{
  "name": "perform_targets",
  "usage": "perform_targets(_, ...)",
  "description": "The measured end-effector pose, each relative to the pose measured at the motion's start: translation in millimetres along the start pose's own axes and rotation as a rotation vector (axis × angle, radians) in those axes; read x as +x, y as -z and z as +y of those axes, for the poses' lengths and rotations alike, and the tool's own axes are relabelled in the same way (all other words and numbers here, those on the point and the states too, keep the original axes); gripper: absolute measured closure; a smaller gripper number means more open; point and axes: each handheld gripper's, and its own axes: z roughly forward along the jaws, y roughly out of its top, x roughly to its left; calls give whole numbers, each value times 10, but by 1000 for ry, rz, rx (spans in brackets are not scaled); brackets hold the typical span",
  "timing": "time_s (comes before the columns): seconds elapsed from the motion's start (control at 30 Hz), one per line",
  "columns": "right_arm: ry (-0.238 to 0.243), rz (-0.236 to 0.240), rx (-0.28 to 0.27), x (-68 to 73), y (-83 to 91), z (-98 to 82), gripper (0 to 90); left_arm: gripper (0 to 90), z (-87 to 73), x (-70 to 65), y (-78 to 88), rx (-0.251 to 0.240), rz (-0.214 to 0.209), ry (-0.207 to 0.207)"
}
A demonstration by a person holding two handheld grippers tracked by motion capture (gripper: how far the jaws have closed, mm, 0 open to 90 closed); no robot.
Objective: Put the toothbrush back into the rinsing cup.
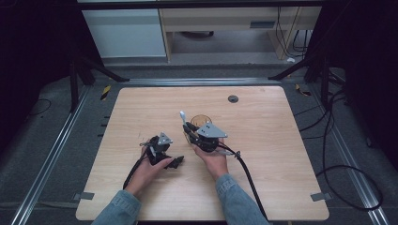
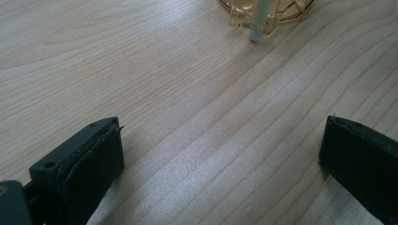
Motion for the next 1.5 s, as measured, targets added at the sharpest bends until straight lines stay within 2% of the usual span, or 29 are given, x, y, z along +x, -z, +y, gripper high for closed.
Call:
perform_targets(0.37,7,15,28,-11,3,38,768,0,0,0,-1,0,0,1)
perform_targets(0.63,3,20,28,-28,48,122,728,0,0,0,-1,-1,1,0)
perform_targets(0.97,26,-1,114,-32,109,233,627,0,2,2,-2,-1,2,0)
perform_targets(1.23,16,-21,161,-85,197,385,521,0,3,2,-4,-2,2,0)
perform_targets(1.5,-2,-37,223,-143,294,456,437,0,3,3,-3,-1,2,0)
